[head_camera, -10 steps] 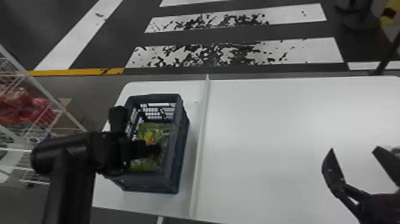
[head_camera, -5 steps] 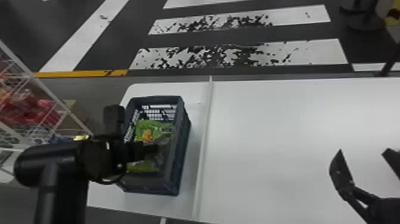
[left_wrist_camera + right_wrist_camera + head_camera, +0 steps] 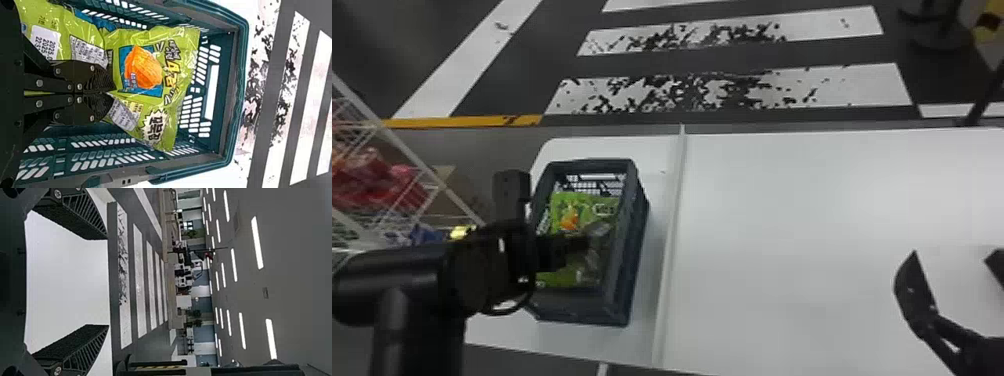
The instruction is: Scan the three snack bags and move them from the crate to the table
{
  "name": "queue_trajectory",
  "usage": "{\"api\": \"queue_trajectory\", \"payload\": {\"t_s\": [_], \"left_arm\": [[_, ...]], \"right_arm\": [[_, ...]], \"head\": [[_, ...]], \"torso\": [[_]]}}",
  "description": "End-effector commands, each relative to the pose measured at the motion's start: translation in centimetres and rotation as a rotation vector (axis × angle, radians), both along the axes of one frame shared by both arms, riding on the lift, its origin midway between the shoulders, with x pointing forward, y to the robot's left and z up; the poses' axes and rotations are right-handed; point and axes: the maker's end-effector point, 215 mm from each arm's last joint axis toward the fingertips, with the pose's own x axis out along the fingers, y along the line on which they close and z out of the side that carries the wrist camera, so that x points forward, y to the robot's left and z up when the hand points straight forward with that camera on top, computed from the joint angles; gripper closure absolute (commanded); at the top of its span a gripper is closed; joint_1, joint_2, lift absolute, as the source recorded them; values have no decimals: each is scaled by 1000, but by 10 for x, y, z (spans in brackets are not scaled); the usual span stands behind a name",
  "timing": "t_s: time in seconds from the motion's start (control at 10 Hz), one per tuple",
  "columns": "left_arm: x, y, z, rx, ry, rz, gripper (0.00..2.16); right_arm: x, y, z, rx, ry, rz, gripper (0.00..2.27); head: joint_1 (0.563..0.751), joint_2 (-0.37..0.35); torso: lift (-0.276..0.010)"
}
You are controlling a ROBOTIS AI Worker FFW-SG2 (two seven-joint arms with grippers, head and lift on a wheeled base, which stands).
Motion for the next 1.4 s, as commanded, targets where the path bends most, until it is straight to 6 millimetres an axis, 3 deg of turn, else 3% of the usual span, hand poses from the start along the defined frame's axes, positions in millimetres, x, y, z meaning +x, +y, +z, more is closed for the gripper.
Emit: {"api": "queue_trajectory", "payload": {"t_s": [0.0,0.4,0.7,1.1,1.3], "left_arm": [[-2,1,8,3,-18,3,1902],[20,12,42,42,-170,38,1902],[29,4,61,56,-239,30,1902],[18,-3,117,134,-360,16,1902],[9,-16,155,146,-433,-6,1899]], "right_arm": [[-1,0,0,1,0,0,87],[-3,-3,0,-2,-2,-5,87],[-1,-9,-4,1,5,-16,87],[4,-10,-4,5,1,-18,87],[4,-10,-3,4,1,-16,87]], "head": [[695,226],[695,237],[695,223],[695,205],[695,202]], "torso": [[-62],[-62],[-62],[-62],[-62]]}}
